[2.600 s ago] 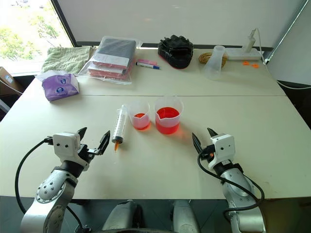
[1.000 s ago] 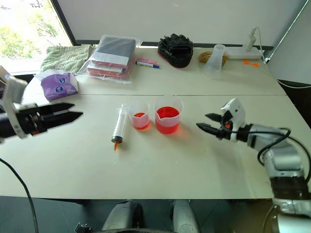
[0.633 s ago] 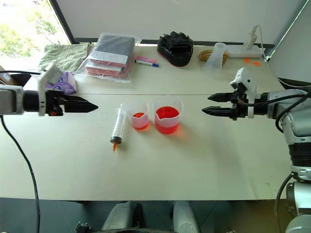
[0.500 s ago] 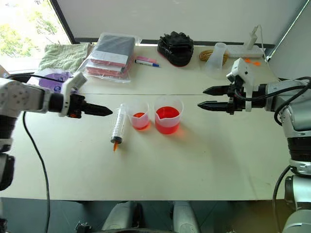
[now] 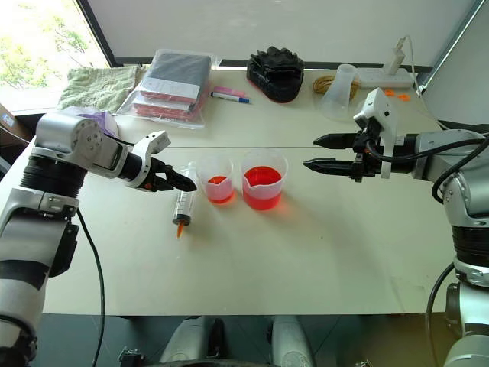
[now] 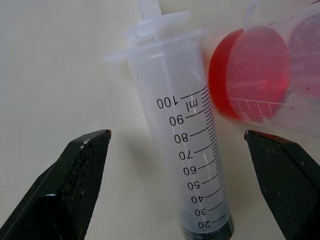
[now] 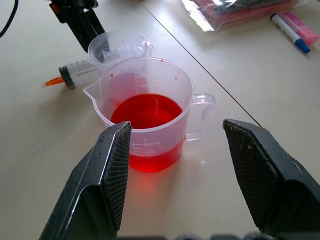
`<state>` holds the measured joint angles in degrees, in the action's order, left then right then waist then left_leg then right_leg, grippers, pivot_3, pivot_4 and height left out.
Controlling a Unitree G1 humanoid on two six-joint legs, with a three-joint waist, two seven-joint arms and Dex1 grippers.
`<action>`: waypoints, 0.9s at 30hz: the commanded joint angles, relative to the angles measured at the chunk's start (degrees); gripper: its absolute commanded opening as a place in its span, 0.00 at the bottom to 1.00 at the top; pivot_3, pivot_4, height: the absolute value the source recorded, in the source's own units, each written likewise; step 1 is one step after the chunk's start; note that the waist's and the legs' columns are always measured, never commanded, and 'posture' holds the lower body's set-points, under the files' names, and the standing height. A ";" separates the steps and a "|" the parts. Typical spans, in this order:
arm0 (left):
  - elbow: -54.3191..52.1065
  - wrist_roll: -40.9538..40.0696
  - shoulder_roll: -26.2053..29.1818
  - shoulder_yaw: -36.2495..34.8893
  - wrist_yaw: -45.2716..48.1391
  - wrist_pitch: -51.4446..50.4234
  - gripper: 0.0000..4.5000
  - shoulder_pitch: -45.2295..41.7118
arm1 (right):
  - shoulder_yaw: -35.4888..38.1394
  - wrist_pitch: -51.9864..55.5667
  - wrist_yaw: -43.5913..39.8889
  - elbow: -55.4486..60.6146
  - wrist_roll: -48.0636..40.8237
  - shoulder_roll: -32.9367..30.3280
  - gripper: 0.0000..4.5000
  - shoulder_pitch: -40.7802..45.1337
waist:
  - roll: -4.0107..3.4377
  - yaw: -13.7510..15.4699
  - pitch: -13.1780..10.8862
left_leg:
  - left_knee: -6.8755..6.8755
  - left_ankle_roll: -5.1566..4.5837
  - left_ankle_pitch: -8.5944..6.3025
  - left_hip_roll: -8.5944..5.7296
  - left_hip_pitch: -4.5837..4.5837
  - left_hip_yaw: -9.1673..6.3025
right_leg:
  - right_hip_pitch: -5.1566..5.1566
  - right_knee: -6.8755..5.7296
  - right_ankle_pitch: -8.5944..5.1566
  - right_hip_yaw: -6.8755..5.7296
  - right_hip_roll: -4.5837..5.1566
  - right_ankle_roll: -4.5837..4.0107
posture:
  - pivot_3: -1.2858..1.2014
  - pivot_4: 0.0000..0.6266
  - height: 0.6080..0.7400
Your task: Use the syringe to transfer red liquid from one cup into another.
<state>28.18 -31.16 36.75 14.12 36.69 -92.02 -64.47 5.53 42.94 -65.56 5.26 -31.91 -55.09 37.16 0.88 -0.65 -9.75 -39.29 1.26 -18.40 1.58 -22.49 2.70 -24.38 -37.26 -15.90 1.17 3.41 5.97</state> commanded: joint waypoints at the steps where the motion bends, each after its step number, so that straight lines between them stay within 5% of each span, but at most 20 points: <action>1: 1.21 2.49 -0.77 0.78 -1.25 -0.45 1.00 -2.68 | 2.57 -0.33 0.76 2.27 -1.12 -0.71 0.68 1.12 | 0.00 0.00 0.00 | 0.00 0.01 0.01 0.00 0.00 -0.01 | 0.00 0.00 0.00 0.00 0.00 0.00 | 0.52 0.24 1.00; 12: 3.60 7.14 -3.72 5.23 -2.41 -0.45 1.00 -3.20 | 3.18 0.05 2.40 3.35 -2.49 -0.24 0.68 1.78 | -0.02 0.04 0.02 | 0.00 0.08 0.05 -0.02 0.04 0.00 | 0.03 -0.04 0.00 0.00 0.01 0.00 | 0.52 0.24 1.00; 27: 3.87 8.62 -1.14 6.93 -4.96 -0.48 1.00 -2.31 | 2.68 0.56 3.95 3.05 -3.99 0.05 0.68 3.79 | -0.04 -0.32 0.04 | 0.00 -0.02 -0.01 0.02 0.14 -0.01 | 0.04 -0.20 0.00 0.03 -0.04 0.00 | 0.52 0.24 1.00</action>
<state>31.45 -24.24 34.19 20.56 33.59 -92.00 -67.69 6.16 44.18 -61.69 7.60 -35.10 -54.92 39.13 0.84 -0.98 -9.71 -39.29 1.23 -18.41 1.60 -22.35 2.69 -24.35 -37.46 -15.90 1.20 3.37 5.97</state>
